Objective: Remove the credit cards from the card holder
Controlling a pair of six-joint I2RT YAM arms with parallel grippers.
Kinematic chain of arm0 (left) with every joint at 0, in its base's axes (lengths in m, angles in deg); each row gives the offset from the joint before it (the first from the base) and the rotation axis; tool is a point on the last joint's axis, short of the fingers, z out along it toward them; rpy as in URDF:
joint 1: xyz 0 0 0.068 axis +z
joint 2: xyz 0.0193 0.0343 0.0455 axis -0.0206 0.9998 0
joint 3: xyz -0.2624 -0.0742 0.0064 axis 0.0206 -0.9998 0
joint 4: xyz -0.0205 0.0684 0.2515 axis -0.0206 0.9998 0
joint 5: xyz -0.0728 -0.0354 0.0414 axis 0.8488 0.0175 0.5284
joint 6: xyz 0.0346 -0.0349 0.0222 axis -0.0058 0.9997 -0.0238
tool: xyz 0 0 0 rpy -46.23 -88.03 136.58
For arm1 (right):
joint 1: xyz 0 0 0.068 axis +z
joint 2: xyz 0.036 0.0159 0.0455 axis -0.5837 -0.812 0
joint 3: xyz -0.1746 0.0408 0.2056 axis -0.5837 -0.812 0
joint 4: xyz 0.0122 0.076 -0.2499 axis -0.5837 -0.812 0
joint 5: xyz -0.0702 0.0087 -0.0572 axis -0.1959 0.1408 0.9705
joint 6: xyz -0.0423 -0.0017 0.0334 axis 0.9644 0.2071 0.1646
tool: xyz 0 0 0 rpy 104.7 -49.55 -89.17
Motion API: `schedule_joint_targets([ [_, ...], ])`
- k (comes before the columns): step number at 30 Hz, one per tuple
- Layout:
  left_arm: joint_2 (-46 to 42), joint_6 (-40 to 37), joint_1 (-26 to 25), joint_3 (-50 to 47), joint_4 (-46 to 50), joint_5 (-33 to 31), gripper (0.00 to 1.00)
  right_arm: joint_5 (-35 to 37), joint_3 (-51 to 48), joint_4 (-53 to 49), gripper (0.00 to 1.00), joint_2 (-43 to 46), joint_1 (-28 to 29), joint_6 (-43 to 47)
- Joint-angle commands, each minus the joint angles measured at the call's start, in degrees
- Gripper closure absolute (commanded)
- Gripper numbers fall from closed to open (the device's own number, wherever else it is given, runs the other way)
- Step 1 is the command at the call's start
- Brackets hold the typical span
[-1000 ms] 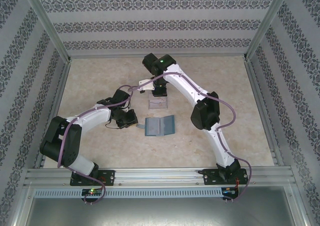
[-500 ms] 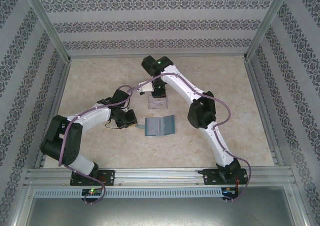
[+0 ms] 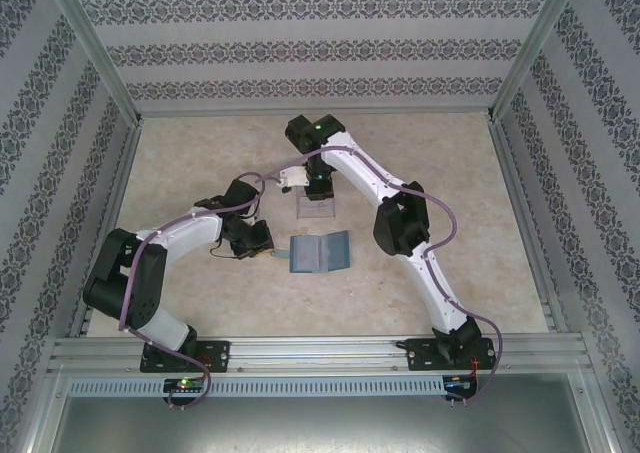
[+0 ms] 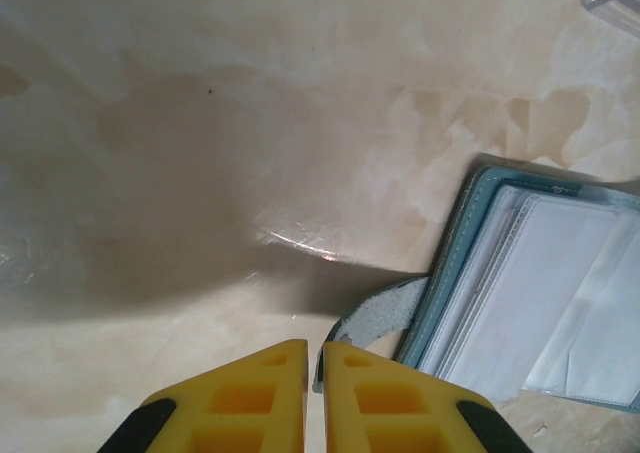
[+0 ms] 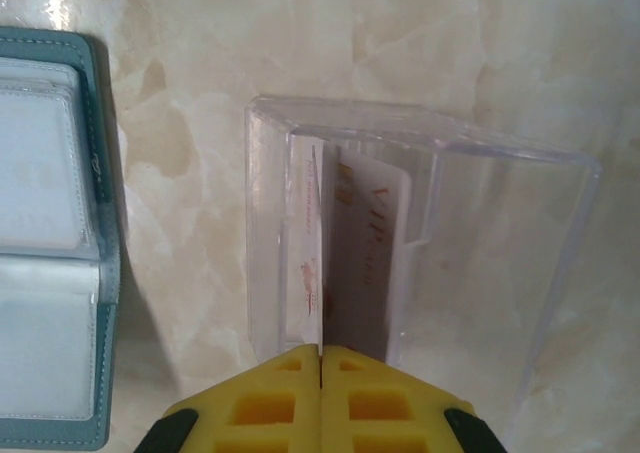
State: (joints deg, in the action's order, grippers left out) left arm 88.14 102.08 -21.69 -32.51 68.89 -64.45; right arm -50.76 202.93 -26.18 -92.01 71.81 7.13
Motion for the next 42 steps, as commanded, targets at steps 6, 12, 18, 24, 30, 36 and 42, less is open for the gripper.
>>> schedule_joint_targets([
  [6,0.8,-0.1,0.8,1.0,1.5,0.5,0.88,0.0,2.2,-0.9,0.88,-2.0,-0.4,-1.4],
  [12,1.1,-0.2,0.8,1.2,1.3,0.6,0.88,2.6,2.2,2.2,0.81,0.0,-0.9,-1.6],
  [18,1.3,-0.2,0.8,1.2,1.1,0.8,0.88,4.2,2.2,3.7,0.79,0.3,-0.9,-1.5],
  [24,0.9,-0.9,0.8,1.7,1.3,1.3,0.88,3.3,2.0,3.5,0.77,1.7,-0.8,-2.3],
  [30,0.5,-2.0,0.8,2.9,1.3,1.9,0.88,2.4,-4.8,9.9,0.77,7.9,-0.9,-7.1],
  [36,0.6,-2.8,0.8,4.4,1.4,2.3,0.88,1.7,-15.7,20.0,0.76,15.8,-1.1,-18.4],
  [42,1.3,-3.7,0.6,5.4,1.1,3.2,0.88,0.0,-28.4,29.1,0.75,24.7,-1.1,-34.9],
])
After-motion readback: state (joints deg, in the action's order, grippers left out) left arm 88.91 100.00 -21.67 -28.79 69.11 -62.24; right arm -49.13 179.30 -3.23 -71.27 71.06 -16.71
